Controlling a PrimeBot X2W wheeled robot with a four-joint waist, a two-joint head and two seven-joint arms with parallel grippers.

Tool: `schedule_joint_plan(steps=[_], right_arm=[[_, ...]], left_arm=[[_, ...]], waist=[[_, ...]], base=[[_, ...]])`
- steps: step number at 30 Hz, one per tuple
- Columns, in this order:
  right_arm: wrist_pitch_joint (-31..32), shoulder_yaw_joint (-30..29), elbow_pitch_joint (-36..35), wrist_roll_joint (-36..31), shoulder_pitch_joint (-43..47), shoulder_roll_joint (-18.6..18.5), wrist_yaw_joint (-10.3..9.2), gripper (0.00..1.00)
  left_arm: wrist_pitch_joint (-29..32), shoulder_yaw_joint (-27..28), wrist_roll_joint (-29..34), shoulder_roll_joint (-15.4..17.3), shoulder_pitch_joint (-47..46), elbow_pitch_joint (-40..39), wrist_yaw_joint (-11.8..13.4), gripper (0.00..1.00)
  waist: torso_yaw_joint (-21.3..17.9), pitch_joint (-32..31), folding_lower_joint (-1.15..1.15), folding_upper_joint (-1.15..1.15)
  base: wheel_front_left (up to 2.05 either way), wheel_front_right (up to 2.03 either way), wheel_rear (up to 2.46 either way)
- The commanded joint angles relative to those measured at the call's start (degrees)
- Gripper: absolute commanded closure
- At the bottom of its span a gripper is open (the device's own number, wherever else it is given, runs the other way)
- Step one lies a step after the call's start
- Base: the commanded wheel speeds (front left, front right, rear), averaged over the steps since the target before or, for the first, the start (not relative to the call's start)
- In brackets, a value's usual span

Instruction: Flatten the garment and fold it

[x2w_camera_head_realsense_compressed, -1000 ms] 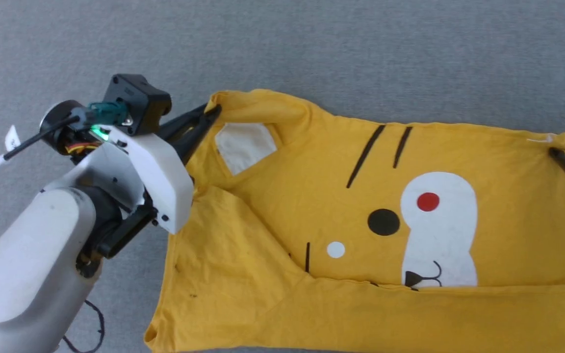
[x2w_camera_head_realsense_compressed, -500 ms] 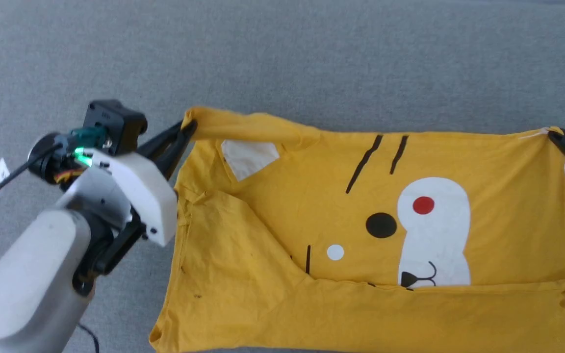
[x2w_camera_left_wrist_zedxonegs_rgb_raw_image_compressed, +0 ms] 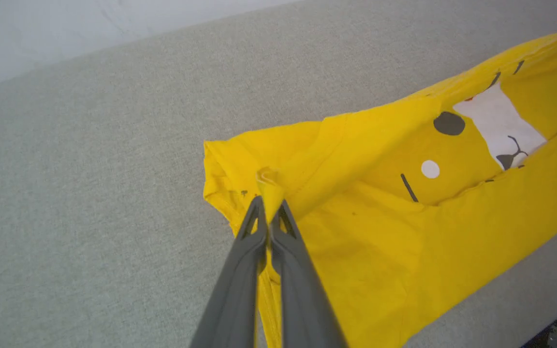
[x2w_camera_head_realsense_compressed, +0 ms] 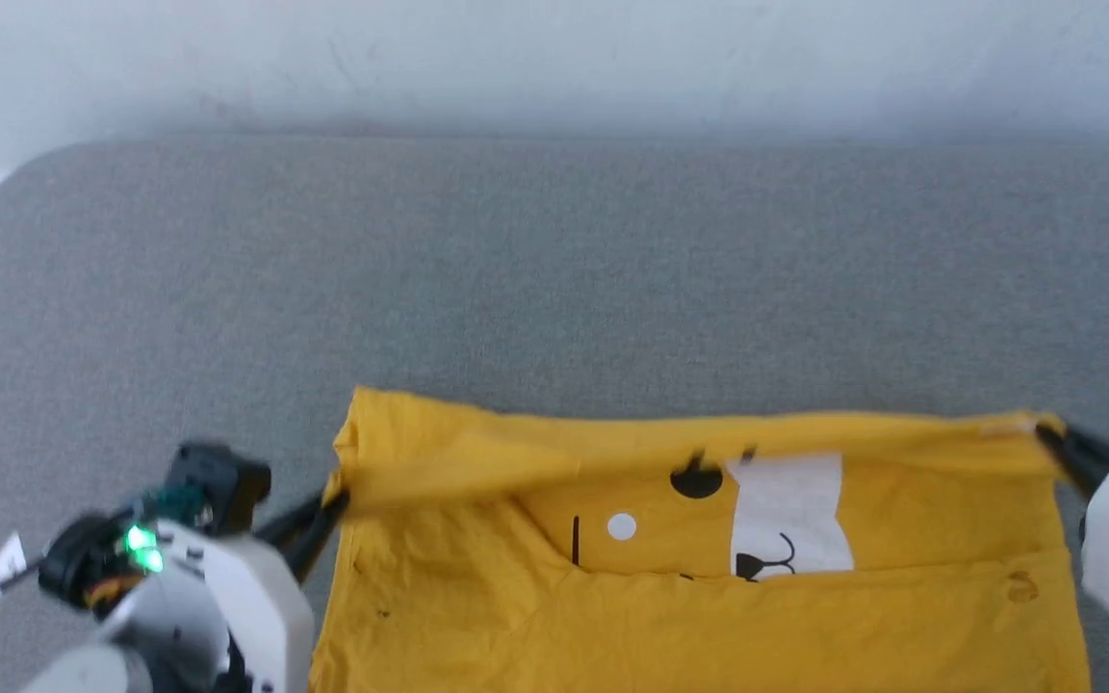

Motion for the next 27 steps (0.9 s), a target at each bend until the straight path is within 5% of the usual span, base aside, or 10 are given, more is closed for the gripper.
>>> schedule_joint_plan(steps=[1,7,20,21,22,27], right_arm=[[0.83,-0.74,-1.70,-0.69,3.04,1.17,-0.12,1.00],[4.04,-1.39,-4.90,-3.19,11.44,2.64,-0.12,1.00],[4.36,2.33,-1.21,-4.38,13.86,1.47,-0.12,1.00],[3.64,2.95,-1.25,-4.35,13.51,1.31,-0.12,0.00],[2.65,3.63,-1.44,-4.02,13.11,1.20,-0.12,0.00],[1.72,4.20,-2.67,-0.62,11.70,0.63,-0.12,0.00]], left_arm=[[0.49,-0.16,-0.72,0.94,3.16,-0.87,0.81,1.00],[2.08,-2.64,-1.62,3.22,10.23,-1.50,1.19,1.00],[0.38,-6.85,-0.04,0.12,9.31,7.42,-2.31,1.00],[0.15,-7.04,0.20,-0.06,9.03,8.17,-2.57,0.61],[-0.16,-7.20,0.78,-0.12,8.70,8.95,-2.62,0.00],[-3.55,-6.38,1.35,-1.87,7.43,10.60,-2.30,0.00]], waist=[[-1.50,-3.12,0.02,0.00],[-1.61,-3.27,0.02,0.00],[-1.44,-1.85,0.02,0.00],[-1.43,-1.77,0.02,0.00],[-1.41,-1.75,0.02,0.00],[-1.70,-3.22,0.02,0.00]], base=[[0.00,0.00,0.00],[0.00,0.00,0.00],[0.00,0.00,0.00],[0.00,0.00,0.00],[0.00,0.00,0.00],[0.00,0.00,0.00]])
